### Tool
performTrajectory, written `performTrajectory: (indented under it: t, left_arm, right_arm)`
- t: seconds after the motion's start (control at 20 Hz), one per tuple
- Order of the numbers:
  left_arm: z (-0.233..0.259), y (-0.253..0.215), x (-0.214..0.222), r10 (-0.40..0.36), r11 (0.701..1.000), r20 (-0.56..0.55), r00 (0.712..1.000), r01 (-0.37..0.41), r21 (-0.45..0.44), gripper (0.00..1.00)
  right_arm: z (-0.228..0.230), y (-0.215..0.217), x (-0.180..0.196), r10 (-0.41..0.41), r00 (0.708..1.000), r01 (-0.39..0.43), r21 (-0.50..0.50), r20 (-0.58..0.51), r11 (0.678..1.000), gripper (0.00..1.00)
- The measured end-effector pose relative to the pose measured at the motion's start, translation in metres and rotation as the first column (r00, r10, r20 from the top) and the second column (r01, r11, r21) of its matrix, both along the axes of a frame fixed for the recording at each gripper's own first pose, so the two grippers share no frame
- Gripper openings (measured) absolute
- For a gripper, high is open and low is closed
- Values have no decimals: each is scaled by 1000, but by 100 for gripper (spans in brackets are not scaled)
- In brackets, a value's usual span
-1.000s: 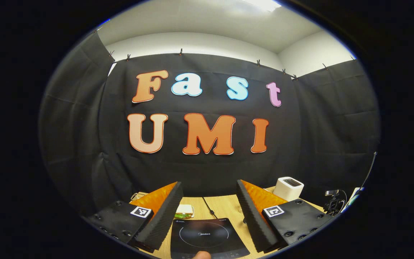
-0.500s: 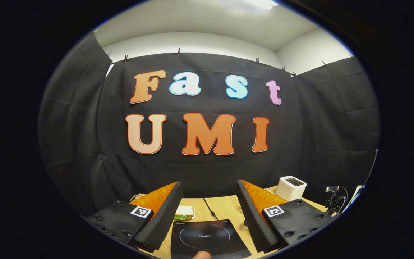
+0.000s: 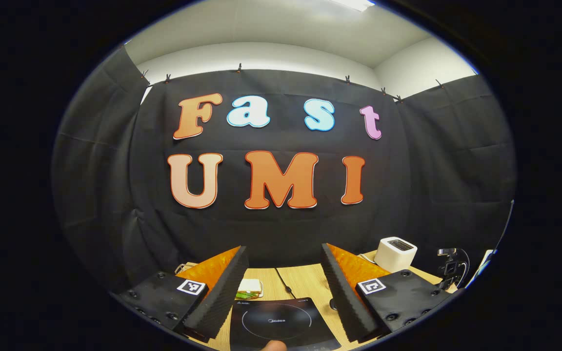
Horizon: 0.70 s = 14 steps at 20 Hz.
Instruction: First push the handle of the pot to place it horizontally, then grasp the pot with both hands and set it on the induction cooktop.
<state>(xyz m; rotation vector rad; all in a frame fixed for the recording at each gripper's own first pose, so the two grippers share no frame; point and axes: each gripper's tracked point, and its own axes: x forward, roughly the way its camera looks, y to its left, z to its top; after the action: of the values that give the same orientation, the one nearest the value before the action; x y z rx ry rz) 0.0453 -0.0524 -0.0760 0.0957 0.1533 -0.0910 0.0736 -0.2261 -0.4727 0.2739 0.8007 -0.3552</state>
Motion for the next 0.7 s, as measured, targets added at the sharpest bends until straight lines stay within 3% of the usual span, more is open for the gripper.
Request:
performTrajectory:
  t: [0.7]
  left_arm:
    - [-13, 5, 7, 21, 1000, -31, 999, -22, -14, 98]
  right_arm:
    - [-1, -11, 27, -32, 999, 32, -1, 13, 999, 0]
